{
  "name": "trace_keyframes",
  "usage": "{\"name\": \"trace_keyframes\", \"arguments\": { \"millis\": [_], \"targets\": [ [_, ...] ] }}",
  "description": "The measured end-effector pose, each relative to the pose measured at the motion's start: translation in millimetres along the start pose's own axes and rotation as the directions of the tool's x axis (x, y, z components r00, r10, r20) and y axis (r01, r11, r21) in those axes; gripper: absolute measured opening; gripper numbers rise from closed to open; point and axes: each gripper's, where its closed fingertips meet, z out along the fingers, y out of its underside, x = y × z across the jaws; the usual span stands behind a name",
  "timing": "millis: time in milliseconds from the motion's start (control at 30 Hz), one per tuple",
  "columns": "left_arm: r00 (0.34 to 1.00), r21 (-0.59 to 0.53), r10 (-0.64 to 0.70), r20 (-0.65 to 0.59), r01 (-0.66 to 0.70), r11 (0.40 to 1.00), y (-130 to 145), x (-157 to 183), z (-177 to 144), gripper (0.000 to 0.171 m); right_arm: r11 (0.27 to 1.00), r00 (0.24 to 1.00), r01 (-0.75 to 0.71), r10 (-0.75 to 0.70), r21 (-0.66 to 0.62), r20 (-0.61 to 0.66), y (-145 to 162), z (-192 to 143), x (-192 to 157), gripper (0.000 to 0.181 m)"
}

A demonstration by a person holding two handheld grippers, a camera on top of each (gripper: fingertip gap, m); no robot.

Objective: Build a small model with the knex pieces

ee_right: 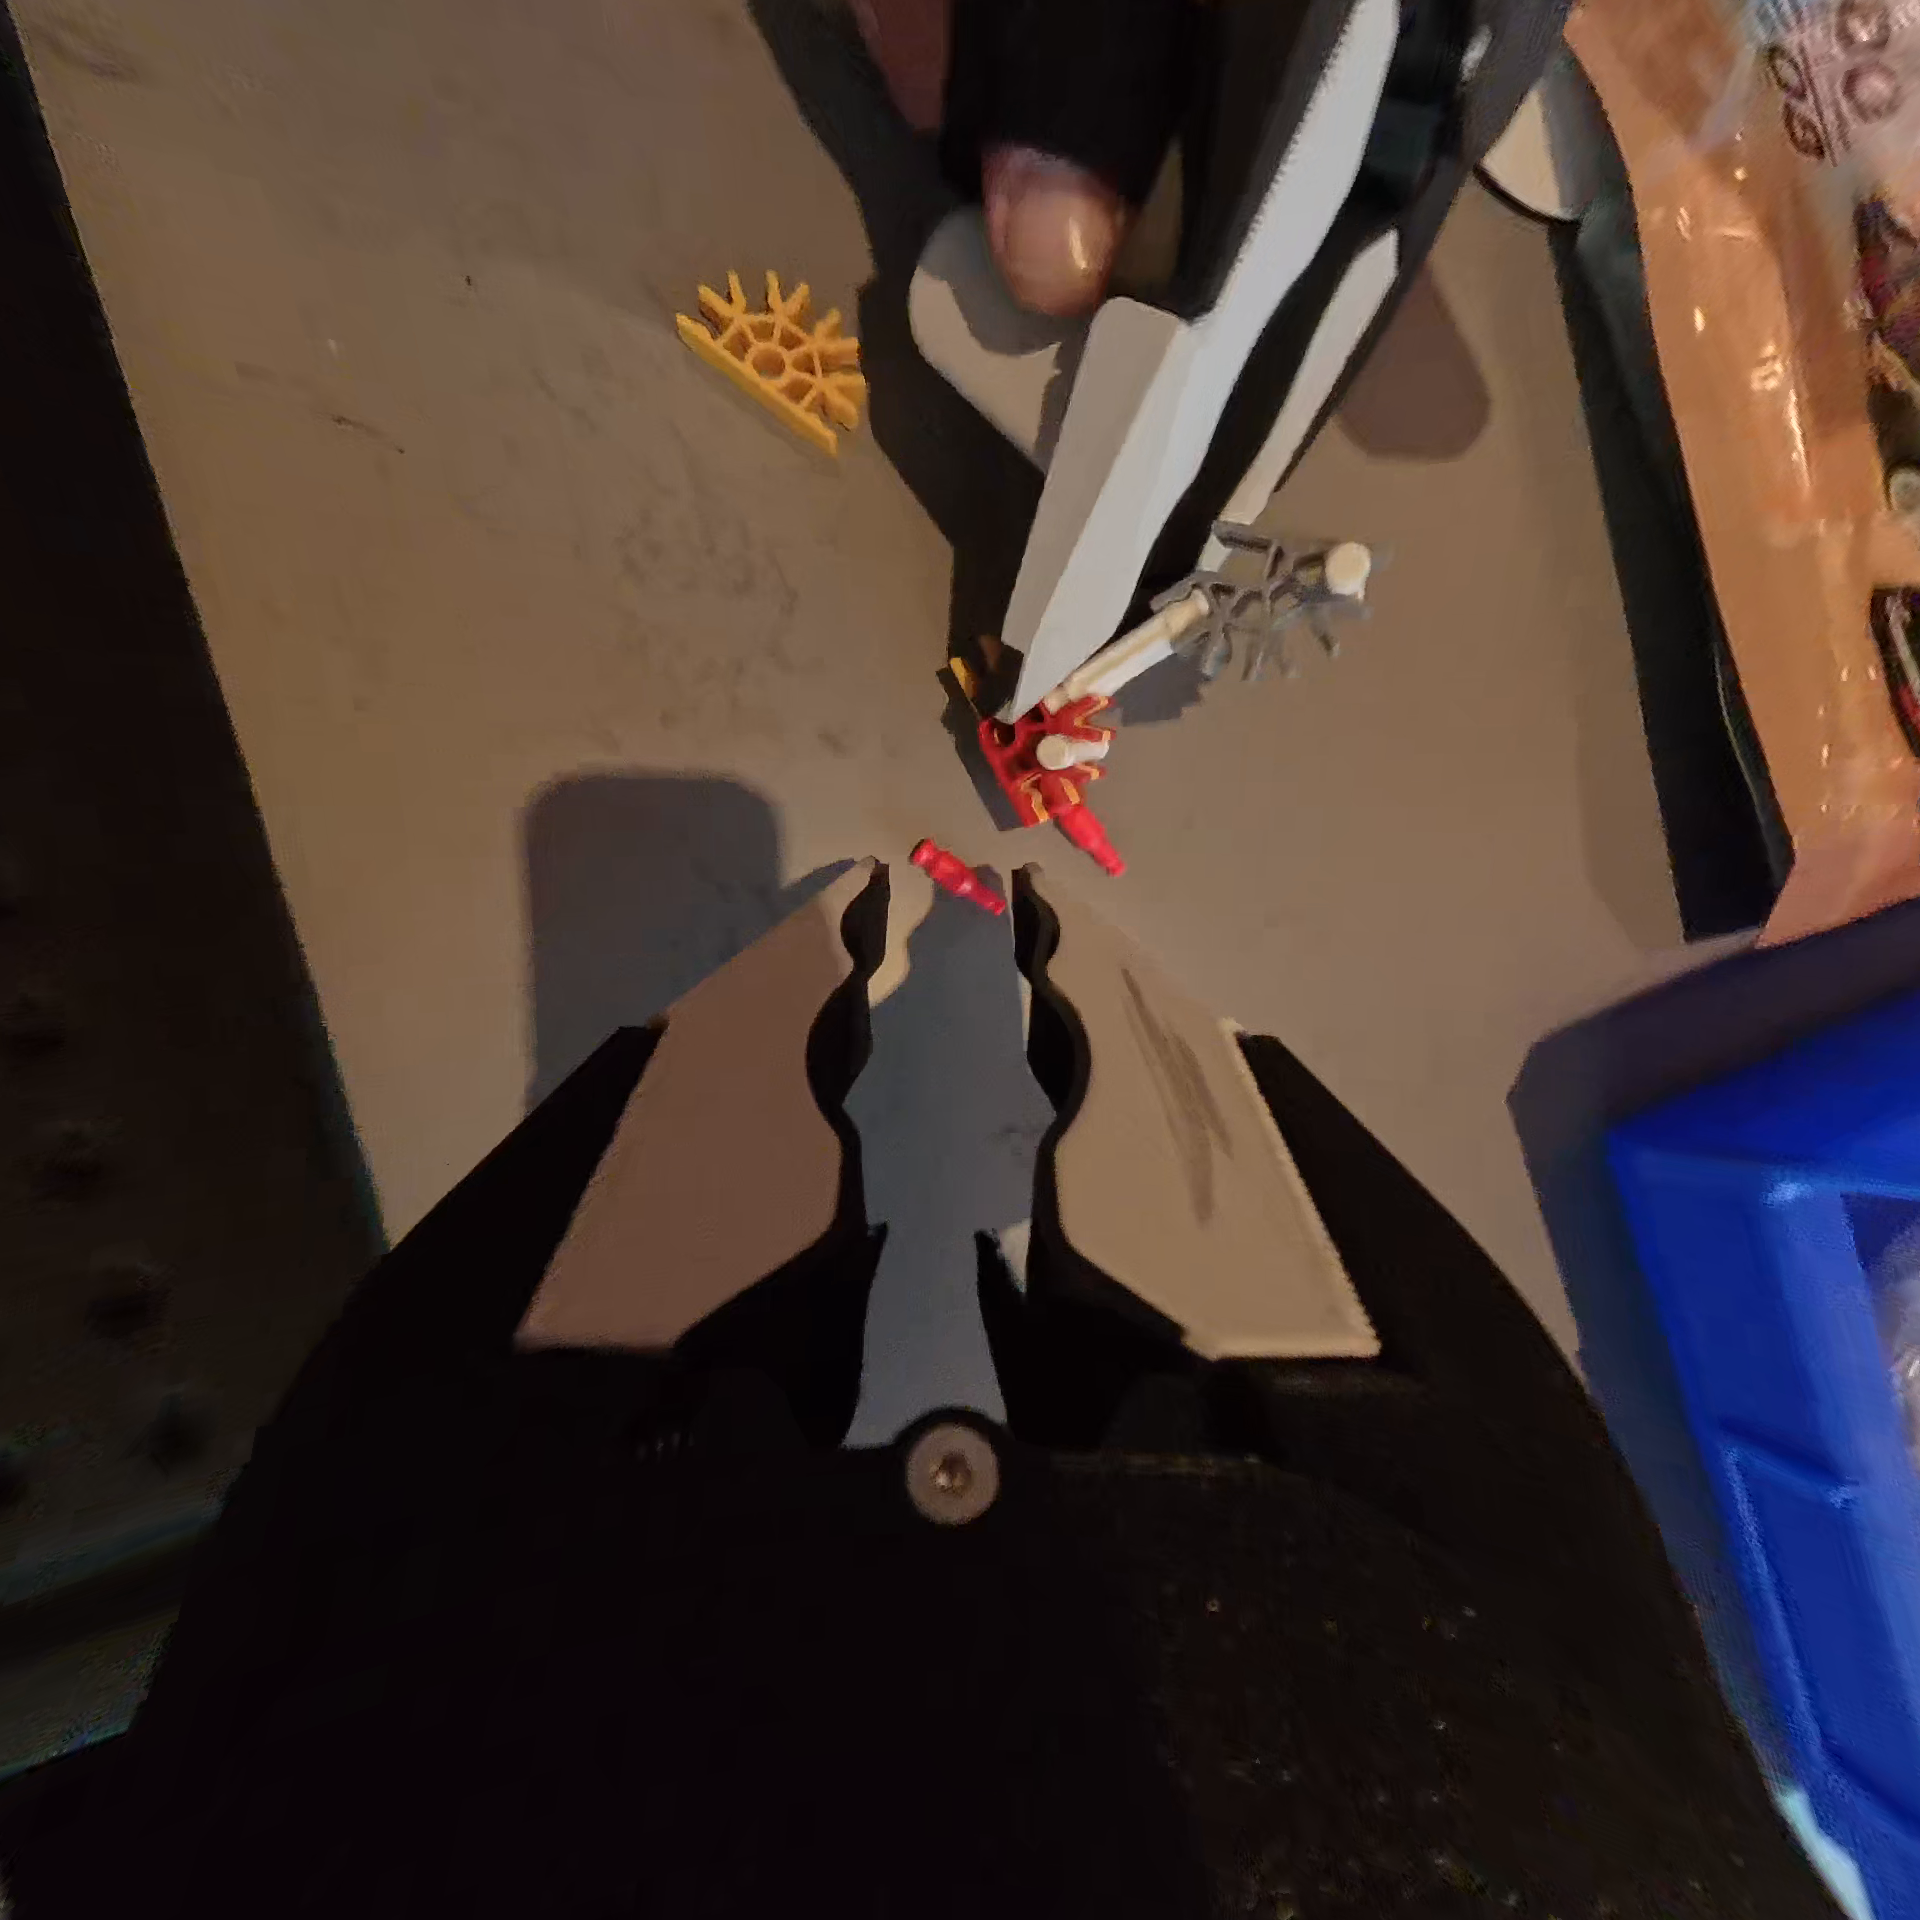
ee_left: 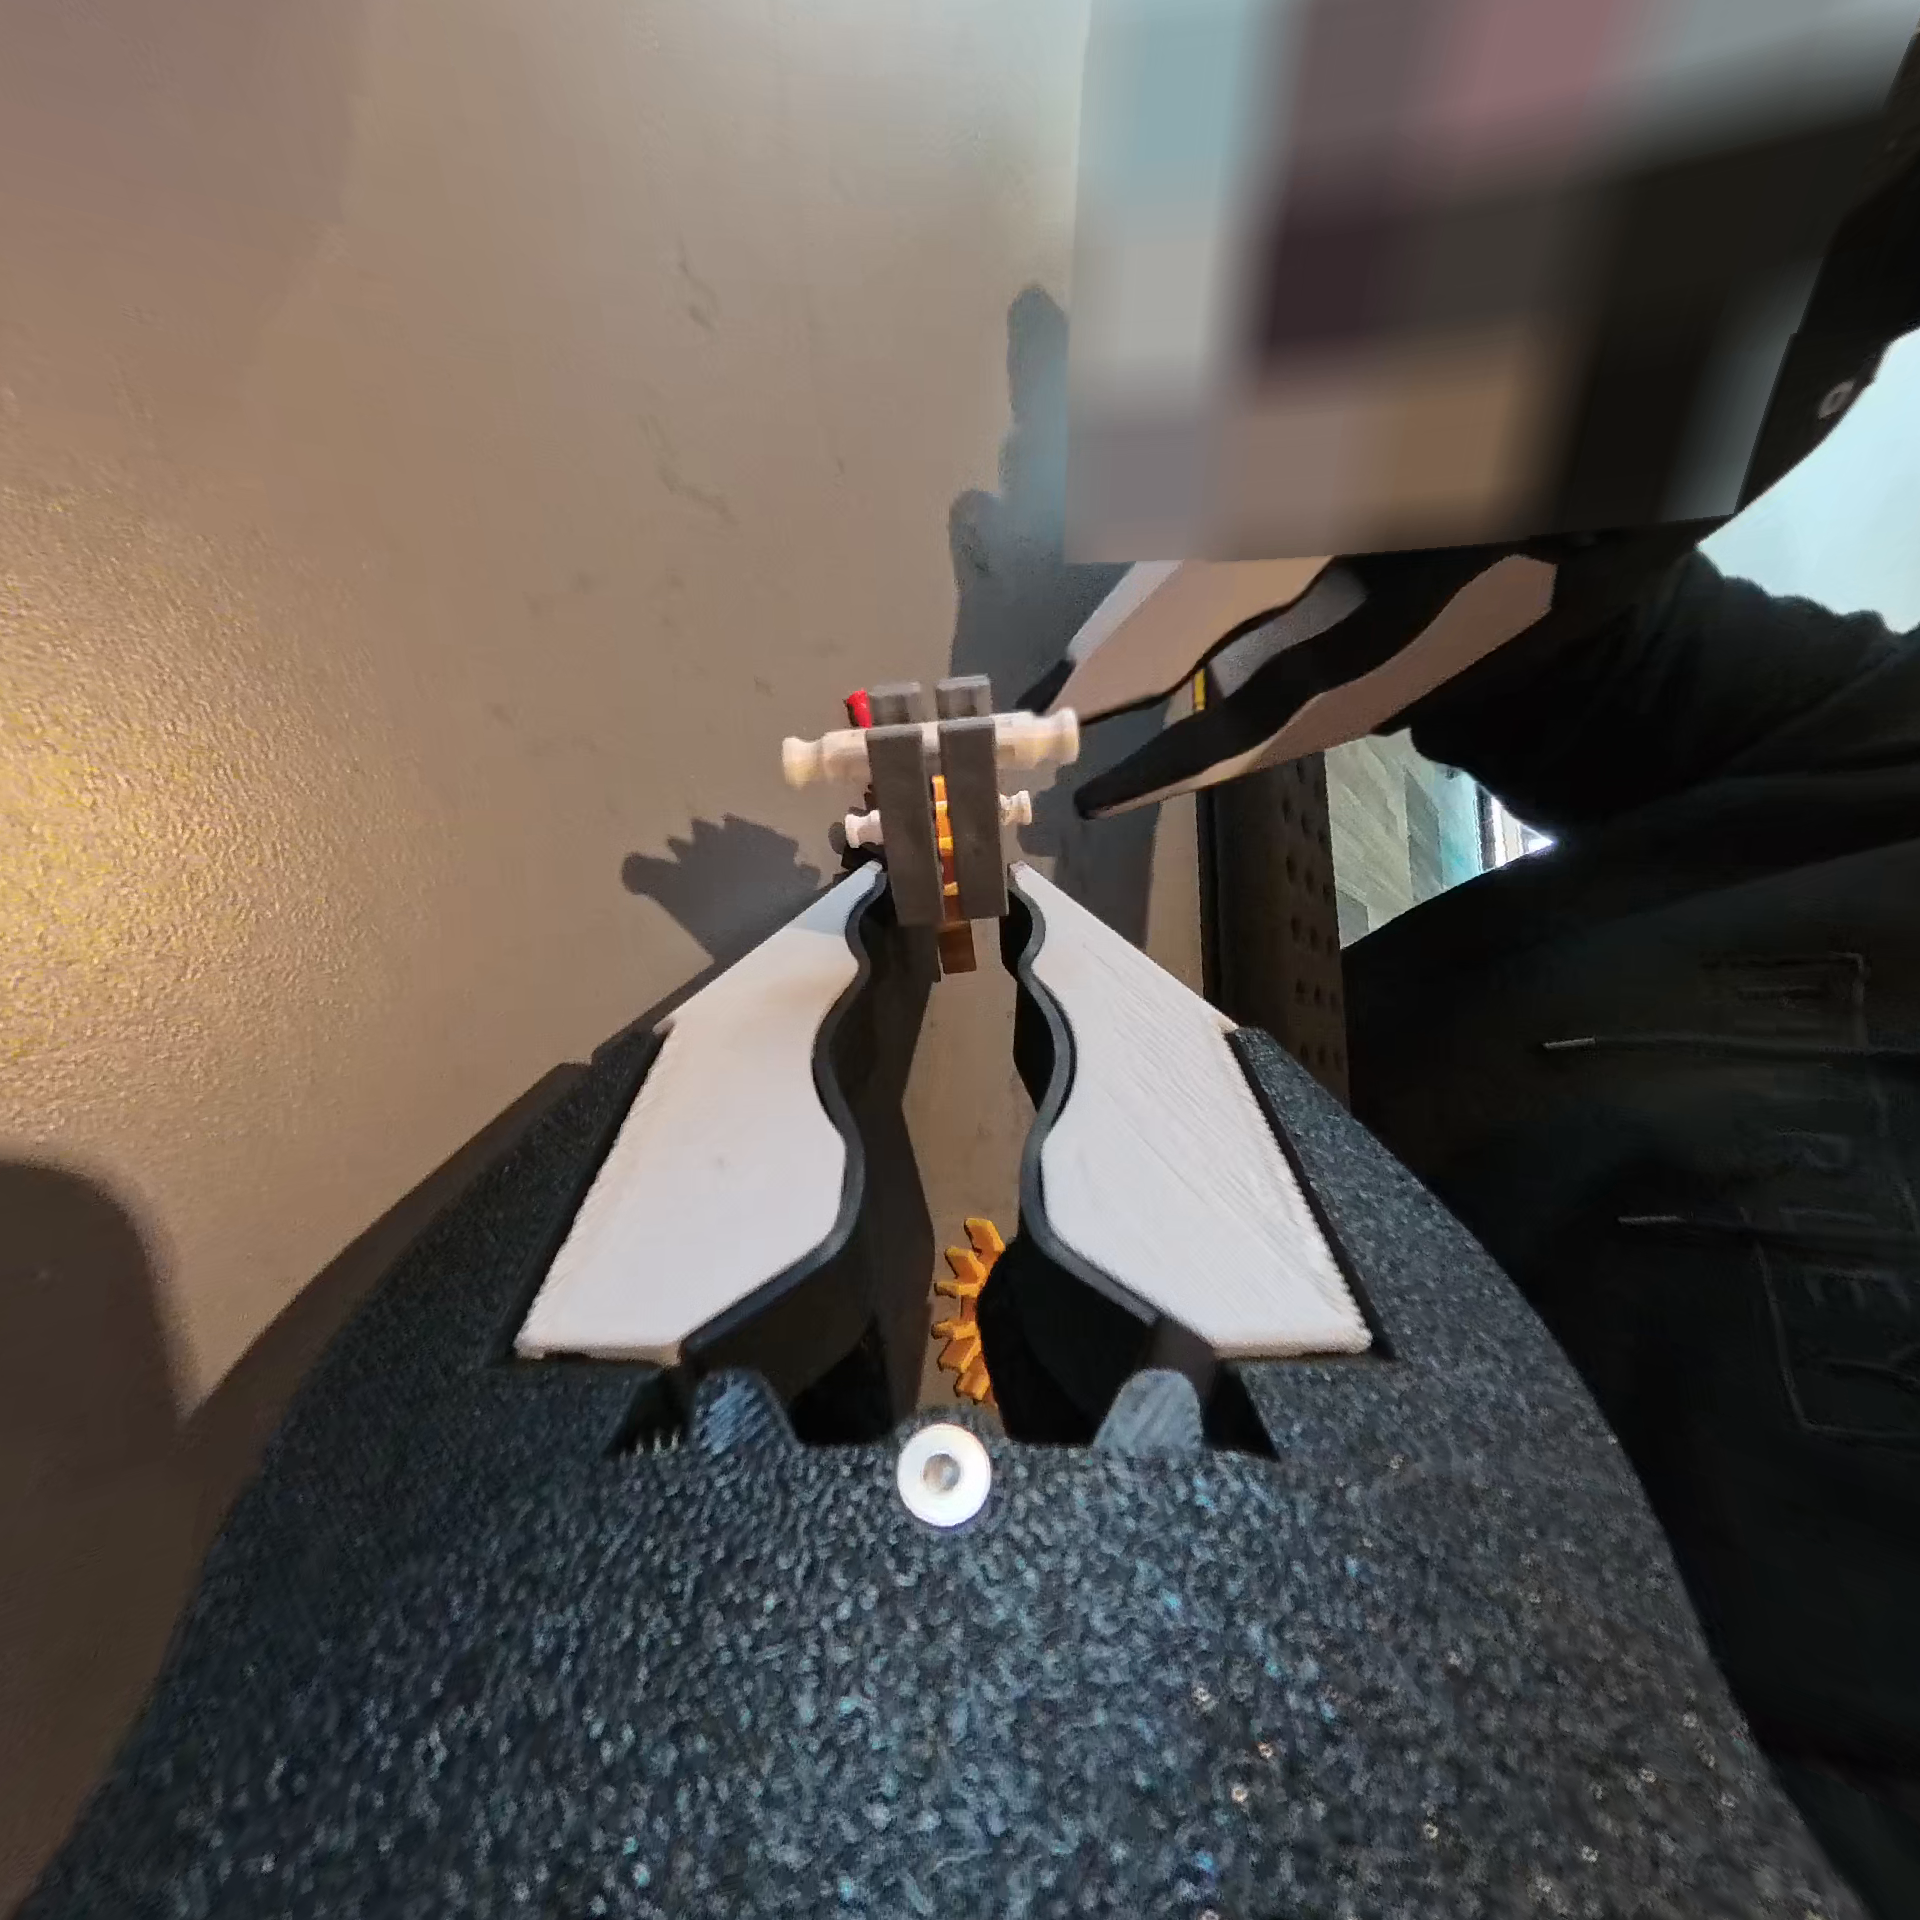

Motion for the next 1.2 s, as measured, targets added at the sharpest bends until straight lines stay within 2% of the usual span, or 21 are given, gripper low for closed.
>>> {"name": "trace_keyframes", "arguments": {
  "millis": [100, 233, 500, 633, 967, 1200],
  "targets": [
    [1.0, 0.0, 0.001, 0.001, -0.001, 1.0, 0, 0, 0, 0.018, 0.998, 0.998, 0.054, -0.053, -0.034, 0.028, 8, 12, 4, 0.023],
    [1.0, -0.004, 0.001, -0.004, -0.001, 1.0, 0, 0, 0, 0.018, 0.999, 0.992, 0.05, -0.05, 0.005, 0.113, 9, 15, -2, 0.006],
    [0.999, -0.035, -0.003, -0.034, 0.002, 0.999, 0, 0, 0, 0.017, 0.995, 0.998, -0.015, 0.009, 0.103, 0.063, 3, 8, 7, 0.005],
    [0.999, -0.043, -0.012, -0.046, 0.01, 0.999, -1, 0, 0, 0.017, 0.994, 0.999, -0.01, 0.005, 0.11, 0.05, -4, 7, 14, 0.005],
    [0.999, -0.043, -0.013, -0.049, 0.011, 0.999, -1, -1, 0, 0.017, 0.999, 0.996, 0.035, -0.036, 0.011, 0.086, -7, 10, 17, 0.005],
    [0.999, -0.041, -0.006, -0.041, 0.004, 0.999, -1, -1, 0, 0.017, 0.985, 0.987, 0.079, -0.054, -0.157, 0.154, -7, 11, 16, 0.004]
  ]
}}
